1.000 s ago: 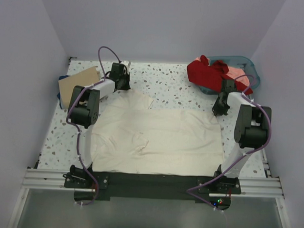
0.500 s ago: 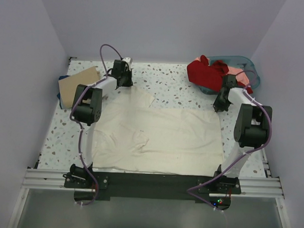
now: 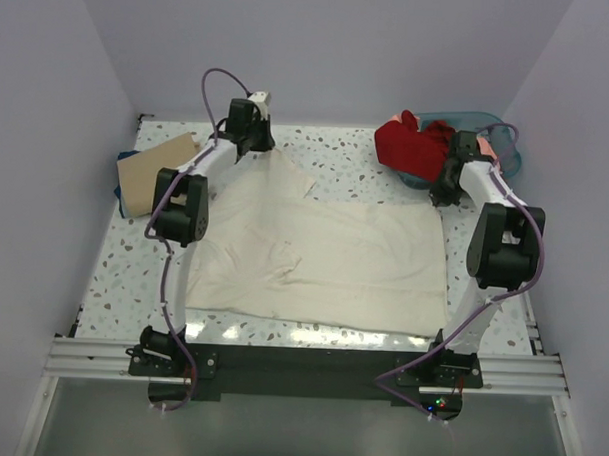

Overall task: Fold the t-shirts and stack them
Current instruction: Fold the tshirt

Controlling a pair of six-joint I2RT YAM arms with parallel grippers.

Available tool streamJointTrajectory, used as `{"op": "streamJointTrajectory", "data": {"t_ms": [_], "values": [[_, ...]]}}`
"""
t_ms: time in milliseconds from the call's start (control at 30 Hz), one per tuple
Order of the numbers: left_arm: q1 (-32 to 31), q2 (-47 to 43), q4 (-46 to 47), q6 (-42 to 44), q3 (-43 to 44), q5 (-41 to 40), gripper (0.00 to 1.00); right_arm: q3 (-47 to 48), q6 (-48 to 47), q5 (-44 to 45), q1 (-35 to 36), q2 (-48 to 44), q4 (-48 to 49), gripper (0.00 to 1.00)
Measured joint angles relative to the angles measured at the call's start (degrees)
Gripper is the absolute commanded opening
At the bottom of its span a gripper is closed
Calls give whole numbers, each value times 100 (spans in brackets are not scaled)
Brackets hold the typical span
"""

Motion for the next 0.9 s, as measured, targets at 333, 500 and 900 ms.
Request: {"op": "streamJointTrajectory", "data": {"t_ms": [333,500,900], "values": [[0,-1578,417,61,-1893,391,0,155,-46,-28,0,-74,-87,0],[0,-3163,699,138,-3432,551,0,-286,-144,-44,0,-627,-151,0],[0,-5515,588,42,-5713,437,0,-1309,-249,0,0,-1655,-341,0]]}}
